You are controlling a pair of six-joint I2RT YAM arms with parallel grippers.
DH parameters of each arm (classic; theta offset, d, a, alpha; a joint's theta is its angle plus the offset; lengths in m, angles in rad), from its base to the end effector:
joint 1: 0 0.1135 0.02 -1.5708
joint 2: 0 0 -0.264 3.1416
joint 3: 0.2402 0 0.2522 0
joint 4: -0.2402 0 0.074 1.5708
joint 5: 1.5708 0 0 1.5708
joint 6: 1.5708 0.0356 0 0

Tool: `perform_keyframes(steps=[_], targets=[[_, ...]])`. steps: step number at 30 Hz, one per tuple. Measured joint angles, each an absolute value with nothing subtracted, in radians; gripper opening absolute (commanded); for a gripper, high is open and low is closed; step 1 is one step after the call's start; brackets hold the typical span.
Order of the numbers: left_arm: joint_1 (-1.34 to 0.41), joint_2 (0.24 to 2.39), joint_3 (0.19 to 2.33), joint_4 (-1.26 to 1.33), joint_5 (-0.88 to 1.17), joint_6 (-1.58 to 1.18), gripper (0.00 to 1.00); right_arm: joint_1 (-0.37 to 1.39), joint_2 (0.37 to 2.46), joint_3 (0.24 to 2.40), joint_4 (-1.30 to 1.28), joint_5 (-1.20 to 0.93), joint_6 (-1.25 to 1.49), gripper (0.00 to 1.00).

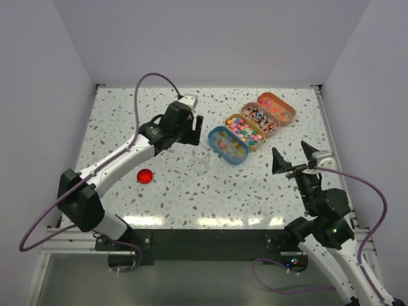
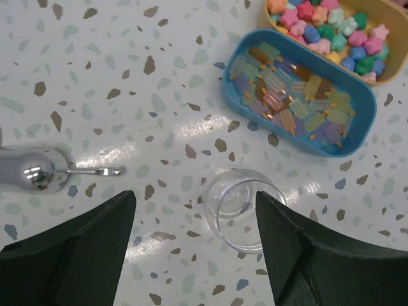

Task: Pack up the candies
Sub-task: Place the packing bottle at the center of the board, then pick up the spatula from the center of the board.

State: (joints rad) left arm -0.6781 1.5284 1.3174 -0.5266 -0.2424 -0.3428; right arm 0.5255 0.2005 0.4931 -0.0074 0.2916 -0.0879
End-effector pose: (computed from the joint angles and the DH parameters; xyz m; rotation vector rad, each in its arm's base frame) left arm 0.2711 -0.2074 0.3116 0.2606 2.2801 -0.2519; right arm 0.0763 0.0324 0.3246 -0.1467 1.2919 0.1869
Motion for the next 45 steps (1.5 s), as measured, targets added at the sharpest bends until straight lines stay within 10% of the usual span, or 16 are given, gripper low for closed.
perform_keyframes(steps=[16, 45], targets=[[-0.164, 1.499, 1.153, -0.550, -0.152, -0.445, 0.78, 0.525, 0.200, 0.492, -0.007, 0.281, -0.088, 0.99], [-0.322, 1.870, 1.242, -0.543, -0.338, -0.943, 0.46, 0.537, 0.154, 0.482, -0.007, 0.274, -0.089, 0.99]])
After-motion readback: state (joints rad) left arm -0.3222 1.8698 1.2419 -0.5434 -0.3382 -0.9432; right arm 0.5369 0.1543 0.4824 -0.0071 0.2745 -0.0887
